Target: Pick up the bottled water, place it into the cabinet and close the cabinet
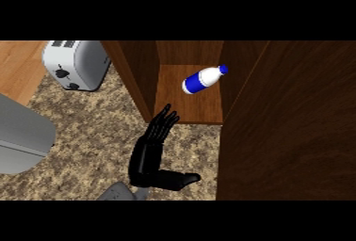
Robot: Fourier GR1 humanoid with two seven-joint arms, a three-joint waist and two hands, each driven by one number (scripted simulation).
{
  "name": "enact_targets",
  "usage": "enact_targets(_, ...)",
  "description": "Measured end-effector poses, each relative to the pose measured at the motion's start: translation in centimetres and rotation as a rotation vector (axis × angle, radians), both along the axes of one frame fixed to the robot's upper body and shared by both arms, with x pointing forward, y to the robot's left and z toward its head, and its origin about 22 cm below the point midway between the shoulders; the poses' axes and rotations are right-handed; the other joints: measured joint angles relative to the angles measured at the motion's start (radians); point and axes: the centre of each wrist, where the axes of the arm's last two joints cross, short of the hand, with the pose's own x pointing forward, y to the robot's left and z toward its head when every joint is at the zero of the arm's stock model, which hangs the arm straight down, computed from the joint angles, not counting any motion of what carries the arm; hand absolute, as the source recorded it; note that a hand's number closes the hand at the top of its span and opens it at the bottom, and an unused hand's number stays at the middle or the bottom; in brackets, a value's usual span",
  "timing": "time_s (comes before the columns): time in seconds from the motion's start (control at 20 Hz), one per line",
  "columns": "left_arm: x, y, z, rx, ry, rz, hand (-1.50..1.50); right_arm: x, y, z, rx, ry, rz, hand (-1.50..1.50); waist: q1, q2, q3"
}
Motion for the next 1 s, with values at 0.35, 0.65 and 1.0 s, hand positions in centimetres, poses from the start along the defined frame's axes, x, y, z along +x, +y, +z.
enact_targets(0.35, -5.3, 5.4, -0.3, -0.013, -0.004, 0.035, -1.50, 0.1, -0.3, 0.1, -0.053, 0.037, 0.204, 1.50, 0.017, -0.001, -0.002)
enact_targets(0.65, -8.3, 9.8, 0.0, 0.009, -0.033, 0.021, -1.50, 1.3, -0.7, 0.5, -0.123, -0.002, 0.373, 1.50, 0.033, -0.002, -0.005)
enact_targets(1.0, -11.2, 15.3, 0.7, 0.034, -0.063, 0.046, -1.50, 2.2, 0.2, 0.8, -0.144, -0.015, 0.429, 1.50, 0.045, 0.003, -0.008)
